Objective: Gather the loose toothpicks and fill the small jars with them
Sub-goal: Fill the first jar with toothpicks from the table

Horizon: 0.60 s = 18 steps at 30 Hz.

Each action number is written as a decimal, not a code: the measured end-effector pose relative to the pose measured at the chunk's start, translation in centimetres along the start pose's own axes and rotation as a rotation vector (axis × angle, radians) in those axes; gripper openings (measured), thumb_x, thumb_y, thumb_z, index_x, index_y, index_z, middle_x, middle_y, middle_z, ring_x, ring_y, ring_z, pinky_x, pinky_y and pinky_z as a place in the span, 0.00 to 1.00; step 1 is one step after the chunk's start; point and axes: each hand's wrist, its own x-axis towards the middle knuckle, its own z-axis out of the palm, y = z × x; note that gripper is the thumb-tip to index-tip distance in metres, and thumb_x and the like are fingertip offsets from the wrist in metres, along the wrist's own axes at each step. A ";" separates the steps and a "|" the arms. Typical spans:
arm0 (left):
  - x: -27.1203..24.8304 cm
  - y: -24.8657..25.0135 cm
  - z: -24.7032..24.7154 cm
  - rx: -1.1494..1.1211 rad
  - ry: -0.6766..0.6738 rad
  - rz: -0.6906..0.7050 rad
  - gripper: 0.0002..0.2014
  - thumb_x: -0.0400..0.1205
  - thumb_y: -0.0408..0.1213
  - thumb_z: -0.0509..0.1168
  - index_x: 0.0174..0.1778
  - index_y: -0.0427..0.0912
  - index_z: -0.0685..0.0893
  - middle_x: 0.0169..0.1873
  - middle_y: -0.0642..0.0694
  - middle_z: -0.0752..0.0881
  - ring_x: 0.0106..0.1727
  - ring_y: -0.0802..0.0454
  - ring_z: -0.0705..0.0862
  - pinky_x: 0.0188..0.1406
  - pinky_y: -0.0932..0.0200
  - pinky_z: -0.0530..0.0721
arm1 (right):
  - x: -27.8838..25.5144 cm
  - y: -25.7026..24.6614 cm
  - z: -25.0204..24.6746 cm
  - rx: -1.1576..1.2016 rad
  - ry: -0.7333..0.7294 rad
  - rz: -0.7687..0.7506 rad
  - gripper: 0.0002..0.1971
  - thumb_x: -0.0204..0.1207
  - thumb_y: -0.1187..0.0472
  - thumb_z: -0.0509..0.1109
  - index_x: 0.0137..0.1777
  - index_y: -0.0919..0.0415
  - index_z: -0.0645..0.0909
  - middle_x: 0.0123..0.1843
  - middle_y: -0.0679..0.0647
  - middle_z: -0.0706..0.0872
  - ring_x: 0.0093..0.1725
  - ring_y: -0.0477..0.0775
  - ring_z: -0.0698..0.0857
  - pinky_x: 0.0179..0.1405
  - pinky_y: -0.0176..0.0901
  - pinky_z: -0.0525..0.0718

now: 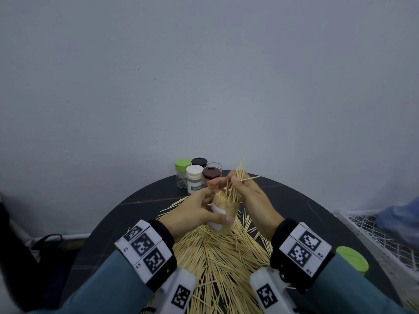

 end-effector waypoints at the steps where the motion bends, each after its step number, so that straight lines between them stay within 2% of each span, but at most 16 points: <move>1: -0.1 -0.1 0.0 0.006 -0.003 -0.008 0.28 0.71 0.23 0.74 0.62 0.50 0.76 0.54 0.46 0.88 0.56 0.52 0.87 0.51 0.63 0.85 | 0.0 -0.1 0.0 0.013 0.010 -0.005 0.11 0.86 0.59 0.50 0.51 0.60 0.73 0.49 0.54 0.90 0.54 0.48 0.87 0.58 0.41 0.83; 3: 0.0 -0.2 0.0 0.027 -0.011 -0.018 0.26 0.71 0.25 0.74 0.61 0.50 0.76 0.53 0.46 0.88 0.55 0.52 0.87 0.51 0.63 0.85 | -0.1 -0.4 0.0 0.032 0.033 -0.022 0.14 0.86 0.56 0.49 0.47 0.60 0.73 0.46 0.51 0.90 0.50 0.46 0.88 0.51 0.36 0.84; 6: 0.0 -0.2 0.0 0.051 -0.019 -0.011 0.24 0.71 0.24 0.74 0.57 0.52 0.77 0.50 0.48 0.88 0.51 0.57 0.87 0.47 0.66 0.84 | 0.0 -0.6 -0.1 0.047 0.035 -0.023 0.17 0.86 0.58 0.48 0.46 0.65 0.74 0.46 0.54 0.90 0.46 0.44 0.88 0.42 0.30 0.83; 9: -0.2 -0.1 0.2 0.058 -0.037 -0.008 0.28 0.71 0.24 0.74 0.64 0.48 0.76 0.52 0.50 0.87 0.54 0.54 0.86 0.49 0.66 0.82 | 0.1 -0.2 -0.2 0.000 0.016 0.012 0.18 0.87 0.59 0.48 0.42 0.64 0.75 0.48 0.56 0.89 0.46 0.42 0.88 0.41 0.27 0.82; 11: -0.3 0.0 0.3 0.045 -0.039 0.016 0.33 0.71 0.22 0.73 0.68 0.54 0.73 0.53 0.58 0.85 0.55 0.58 0.86 0.48 0.69 0.82 | 0.1 -0.1 -0.3 -0.019 0.001 0.019 0.16 0.86 0.61 0.50 0.41 0.60 0.76 0.45 0.54 0.90 0.45 0.42 0.88 0.43 0.27 0.82; 12: -0.3 0.0 0.3 0.045 -0.041 0.026 0.35 0.72 0.21 0.73 0.69 0.57 0.72 0.55 0.61 0.84 0.56 0.61 0.85 0.48 0.70 0.81 | 0.1 0.0 -0.4 -0.011 -0.004 0.012 0.13 0.86 0.62 0.51 0.44 0.60 0.75 0.43 0.54 0.90 0.44 0.42 0.88 0.42 0.29 0.83; 14: -0.2 0.0 0.3 0.060 -0.045 0.028 0.33 0.72 0.22 0.73 0.64 0.60 0.73 0.57 0.59 0.83 0.56 0.63 0.84 0.48 0.71 0.81 | 0.3 0.0 -0.7 0.021 -0.012 -0.012 0.06 0.84 0.68 0.54 0.52 0.60 0.71 0.40 0.53 0.90 0.42 0.44 0.88 0.41 0.32 0.84; 15: -0.2 0.0 0.3 0.066 -0.045 0.016 0.32 0.72 0.22 0.73 0.62 0.60 0.73 0.58 0.56 0.84 0.56 0.63 0.84 0.49 0.71 0.82 | 0.3 0.0 -0.8 0.019 -0.007 -0.024 0.08 0.83 0.71 0.55 0.55 0.59 0.70 0.40 0.52 0.89 0.41 0.44 0.88 0.41 0.33 0.84; 18: -0.1 -0.2 0.1 0.088 -0.035 -0.020 0.34 0.71 0.25 0.74 0.68 0.55 0.71 0.59 0.50 0.85 0.60 0.58 0.83 0.52 0.70 0.82 | 0.4 0.3 -1.1 -0.037 -0.007 -0.073 0.19 0.80 0.74 0.59 0.62 0.52 0.67 0.42 0.53 0.85 0.44 0.46 0.87 0.49 0.39 0.85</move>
